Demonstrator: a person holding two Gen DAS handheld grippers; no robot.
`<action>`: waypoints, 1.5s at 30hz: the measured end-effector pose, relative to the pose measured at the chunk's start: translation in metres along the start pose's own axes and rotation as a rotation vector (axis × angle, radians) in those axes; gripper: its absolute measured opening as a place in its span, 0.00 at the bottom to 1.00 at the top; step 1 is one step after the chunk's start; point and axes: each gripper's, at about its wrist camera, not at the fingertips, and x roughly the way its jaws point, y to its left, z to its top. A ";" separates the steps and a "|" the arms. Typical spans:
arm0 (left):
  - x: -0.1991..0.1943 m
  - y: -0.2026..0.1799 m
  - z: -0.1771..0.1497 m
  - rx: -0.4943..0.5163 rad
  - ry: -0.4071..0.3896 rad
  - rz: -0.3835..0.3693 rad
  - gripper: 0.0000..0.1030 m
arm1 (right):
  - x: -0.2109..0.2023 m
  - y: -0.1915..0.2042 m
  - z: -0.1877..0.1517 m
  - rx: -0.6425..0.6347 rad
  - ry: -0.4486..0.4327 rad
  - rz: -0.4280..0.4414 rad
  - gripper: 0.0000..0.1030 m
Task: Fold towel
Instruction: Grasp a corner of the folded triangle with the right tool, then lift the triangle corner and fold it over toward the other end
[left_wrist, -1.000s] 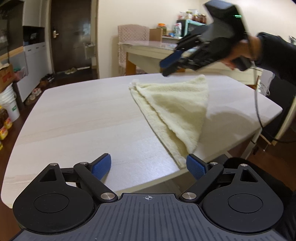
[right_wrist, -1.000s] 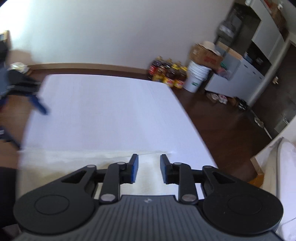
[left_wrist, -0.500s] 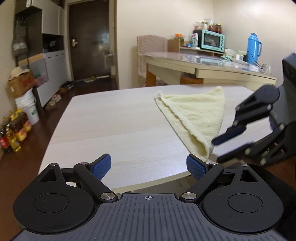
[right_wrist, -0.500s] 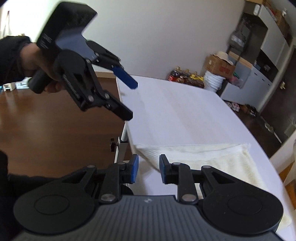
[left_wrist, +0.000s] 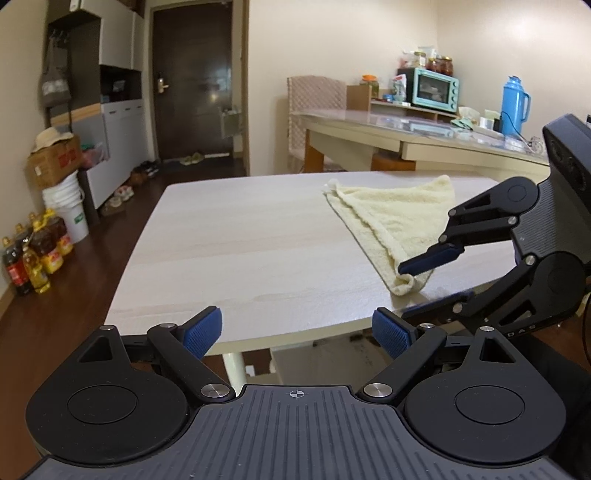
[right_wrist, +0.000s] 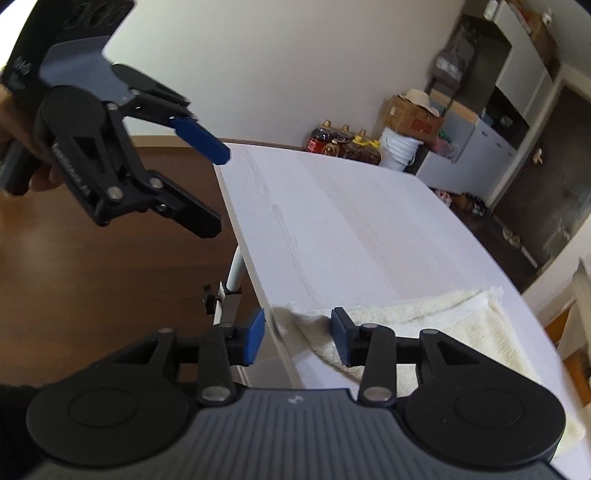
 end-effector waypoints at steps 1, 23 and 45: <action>0.000 0.000 -0.001 -0.001 0.000 -0.001 0.90 | 0.001 0.000 0.000 0.017 -0.005 0.008 0.49; 0.040 0.006 0.054 0.081 -0.044 -0.093 0.90 | -0.091 -0.020 -0.030 0.034 -0.109 0.326 0.07; 0.177 0.010 0.101 0.287 0.186 -0.241 0.94 | -0.143 -0.127 -0.061 0.385 -0.390 0.357 0.07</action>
